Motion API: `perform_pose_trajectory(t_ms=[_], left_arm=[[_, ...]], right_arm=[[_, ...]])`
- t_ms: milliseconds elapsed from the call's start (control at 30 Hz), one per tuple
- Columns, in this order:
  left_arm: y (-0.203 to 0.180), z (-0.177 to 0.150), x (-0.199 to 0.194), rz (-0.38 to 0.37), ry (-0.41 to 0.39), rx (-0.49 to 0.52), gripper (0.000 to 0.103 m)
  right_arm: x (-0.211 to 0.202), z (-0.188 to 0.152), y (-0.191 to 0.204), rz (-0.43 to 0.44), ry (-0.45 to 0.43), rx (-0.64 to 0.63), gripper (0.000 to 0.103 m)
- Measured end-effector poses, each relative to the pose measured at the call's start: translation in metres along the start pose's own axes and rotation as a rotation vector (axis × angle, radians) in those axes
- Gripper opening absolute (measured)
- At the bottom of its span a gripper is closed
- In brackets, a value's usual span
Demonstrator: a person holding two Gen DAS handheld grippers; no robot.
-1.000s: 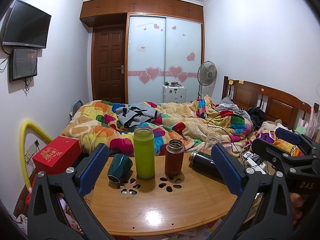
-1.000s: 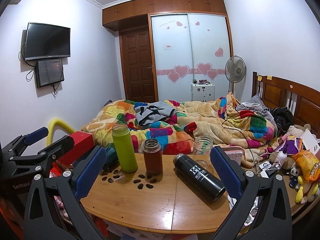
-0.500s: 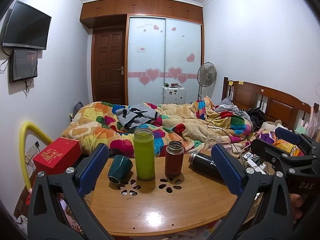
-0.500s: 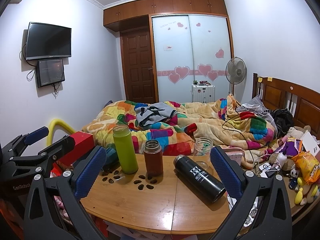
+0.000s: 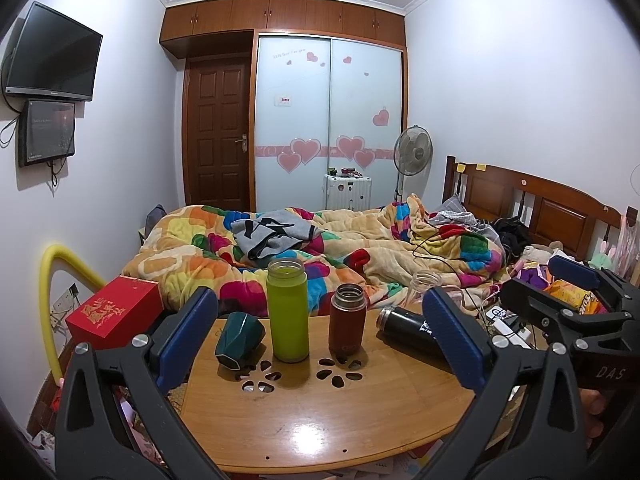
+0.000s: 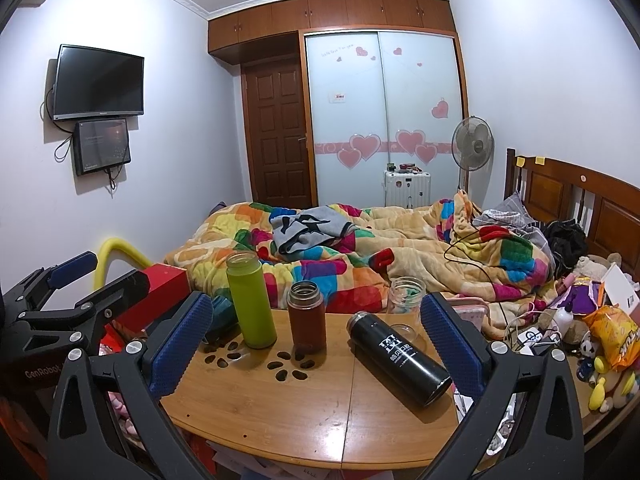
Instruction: Flip cup upside down
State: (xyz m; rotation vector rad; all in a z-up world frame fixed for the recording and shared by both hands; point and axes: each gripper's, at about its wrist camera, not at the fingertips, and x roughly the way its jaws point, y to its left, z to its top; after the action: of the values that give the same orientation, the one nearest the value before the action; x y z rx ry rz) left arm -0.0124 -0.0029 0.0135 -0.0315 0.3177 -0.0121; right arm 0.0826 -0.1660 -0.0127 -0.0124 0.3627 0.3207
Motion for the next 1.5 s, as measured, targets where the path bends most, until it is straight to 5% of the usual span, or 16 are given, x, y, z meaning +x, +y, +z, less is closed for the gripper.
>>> perform_pose_trajectory(t_ms=[500, 767, 1100, 1300, 1500], left_arm=[[0.005, -0.005, 0.024, -0.001, 0.04, 0.006, 0.103], [0.033, -0.025, 0.116, -0.014, 0.21, -0.057, 0.103], [0.058, -0.041, 0.226, -0.016, 0.318, -0.099, 0.103], [0.064, -0.045, 0.267, -0.02, 0.362, -0.118, 0.075], [0.067, -0.045, 0.274, 0.016, 0.343, -0.155, 0.064]], right_arm=[[0.011, -0.002, -0.001, 0.013, 0.008, 0.01, 0.103], [0.048, -0.022, -0.016, 0.023, 0.083, 0.022, 0.103], [0.105, -0.056, -0.04, 0.055, 0.227, 0.065, 0.103], [0.132, -0.075, -0.045, 0.071, 0.291, 0.07, 0.103], [0.152, -0.088, -0.042, 0.095, 0.339, 0.048, 0.103]])
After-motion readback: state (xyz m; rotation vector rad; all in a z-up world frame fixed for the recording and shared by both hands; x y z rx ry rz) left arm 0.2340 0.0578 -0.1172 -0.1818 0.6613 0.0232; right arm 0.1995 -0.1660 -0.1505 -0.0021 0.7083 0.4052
